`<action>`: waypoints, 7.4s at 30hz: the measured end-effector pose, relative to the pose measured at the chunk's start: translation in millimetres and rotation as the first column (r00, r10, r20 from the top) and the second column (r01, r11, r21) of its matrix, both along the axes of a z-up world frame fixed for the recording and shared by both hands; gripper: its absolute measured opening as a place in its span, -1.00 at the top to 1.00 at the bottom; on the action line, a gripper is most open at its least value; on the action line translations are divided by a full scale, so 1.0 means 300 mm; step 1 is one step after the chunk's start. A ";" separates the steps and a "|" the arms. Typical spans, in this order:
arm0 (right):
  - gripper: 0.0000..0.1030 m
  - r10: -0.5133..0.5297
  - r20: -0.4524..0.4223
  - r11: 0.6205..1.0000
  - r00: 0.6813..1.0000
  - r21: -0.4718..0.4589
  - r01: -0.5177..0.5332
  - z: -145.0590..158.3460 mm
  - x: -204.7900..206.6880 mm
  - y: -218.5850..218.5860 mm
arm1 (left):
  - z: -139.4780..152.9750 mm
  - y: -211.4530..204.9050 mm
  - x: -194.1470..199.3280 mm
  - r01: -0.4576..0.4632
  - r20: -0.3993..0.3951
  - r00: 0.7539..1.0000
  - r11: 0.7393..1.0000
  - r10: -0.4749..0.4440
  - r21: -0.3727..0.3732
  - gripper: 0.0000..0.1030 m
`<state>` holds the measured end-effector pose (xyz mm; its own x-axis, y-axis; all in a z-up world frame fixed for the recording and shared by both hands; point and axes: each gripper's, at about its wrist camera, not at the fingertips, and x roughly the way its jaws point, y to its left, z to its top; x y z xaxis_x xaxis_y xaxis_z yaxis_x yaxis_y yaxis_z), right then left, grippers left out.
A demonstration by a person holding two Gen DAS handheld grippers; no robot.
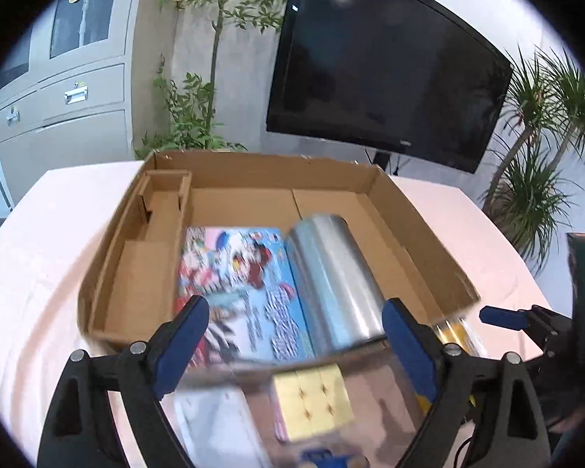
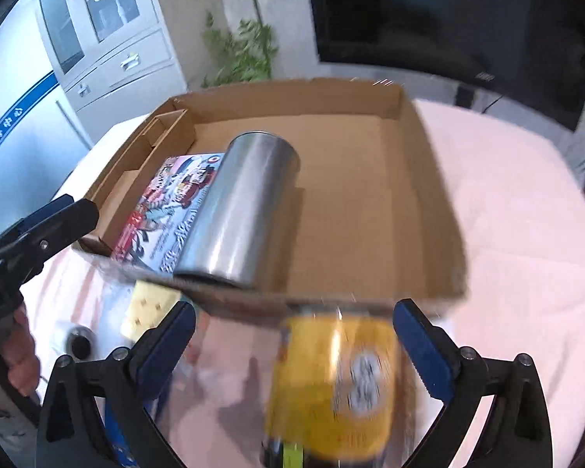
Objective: Organize rigid objects
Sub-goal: 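Open the left tool and withdraw it from the canister, then grasp the yellow-and-black tin with the left tool and lift it, then lower the yellow tin into the box beside the canister and release, then grasp the white spray bottle with the right tool and lift it, then stand the spray bottle in the box beside the yellow tin, open right tool, then grasp the blue stapler on the table with the left tool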
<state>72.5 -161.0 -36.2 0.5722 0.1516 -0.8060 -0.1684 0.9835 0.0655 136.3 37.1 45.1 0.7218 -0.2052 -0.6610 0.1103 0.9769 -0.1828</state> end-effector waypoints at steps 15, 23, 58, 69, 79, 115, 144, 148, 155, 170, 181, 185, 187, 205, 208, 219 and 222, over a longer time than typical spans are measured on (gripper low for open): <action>-0.99 -0.047 0.137 0.998 0.990 -0.029 0.052 -0.026 -0.241 0.001 | -0.002 -0.045 -0.122 -0.081 -0.030 0.996 0.994 0.079 -0.078 -0.98; -0.98 -0.046 0.120 0.999 0.992 -0.014 0.048 -0.017 -0.228 -0.070 | -0.022 -0.088 -0.128 -0.062 -0.060 0.996 0.998 0.061 -0.030 -0.98; -0.47 0.231 -0.101 0.924 0.968 0.334 -0.185 -0.026 -0.164 -0.055 | -0.053 -0.196 -0.006 0.117 -0.375 0.895 0.938 -0.242 -0.326 -0.52; -0.45 0.216 0.020 0.946 0.976 0.245 -0.214 0.206 0.173 -0.122 | 0.090 -0.259 0.344 0.147 -0.318 0.911 0.927 -0.262 -0.344 -0.52; -0.52 0.170 -0.157 0.948 0.973 0.294 -0.119 -0.026 0.294 -0.179 | -0.092 -0.280 0.387 0.097 -0.434 0.864 0.930 -0.255 -0.354 -0.47; -0.09 0.623 -0.253 0.745 0.740 -0.097 -0.660 -0.200 -0.456 -0.239 | -0.186 -0.450 -0.216 0.755 -0.390 0.571 0.649 -0.722 -0.097 -0.46; 0.13 -0.010 -0.308 0.905 0.951 0.402 0.140 -0.169 -0.104 -0.512 | -0.344 -0.531 -0.201 0.424 -0.554 0.642 0.848 -0.530 -0.318 -0.12; 0.17 -0.016 -0.297 0.902 0.955 0.409 0.143 -0.197 -0.164 -0.429 | -0.344 -0.546 -0.232 0.421 -0.560 0.625 0.839 -0.543 -0.343 0.03; 0.19 -0.012 -0.135 0.878 0.991 0.473 0.075 -0.031 -0.171 -0.429 | -0.154 -0.537 -0.206 0.436 -0.426 0.751 0.863 -0.505 -0.255 0.12; 0.18 0.132 -0.002 0.934 0.991 0.336 -0.124 0.194 0.392 -0.478 | -0.079 -0.550 0.257 0.292 -0.396 0.815 0.891 -0.422 -0.348 0.09; -0.51 0.021 -0.097 0.963 0.995 0.271 0.007 0.013 0.411 -0.437 | 0.028 -0.355 0.081 0.327 -0.332 0.855 0.911 -0.398 -0.251 0.09; -0.99 0.048 0.089 0.994 0.995 0.096 -0.056 0.160 0.185 -0.346 | 0.195 -0.107 -0.100 0.245 -0.212 0.941 0.963 -0.265 -0.116 -0.24; -0.99 0.086 0.139 0.994 0.987 0.058 -0.095 0.198 0.029 -0.288 | 0.302 0.080 -0.207 0.185 -0.144 0.971 0.981 -0.193 -0.067 -0.49; -0.97 0.345 0.030 0.920 0.938 0.186 -0.345 -0.151 -0.615 0.198 | -0.216 0.142 -0.312 0.128 -0.423 0.880 0.965 -0.217 -0.228 -0.56; -0.96 0.348 0.010 0.922 0.937 0.178 -0.344 -0.171 -0.633 0.161 | -0.244 0.109 -0.312 0.135 -0.438 0.860 0.945 -0.261 -0.298 -0.36; -0.89 0.276 0.079 0.938 0.958 0.194 -0.286 -0.161 -0.635 0.048 | -0.226 -0.108 -0.345 0.284 -0.398 0.759 0.812 -0.515 -0.511 -0.35; -0.89 0.244 0.085 0.953 0.966 0.162 -0.255 -0.170 -0.616 0.020 | -0.205 -0.107 -0.339 0.256 -0.361 0.794 0.808 -0.489 -0.531 -0.35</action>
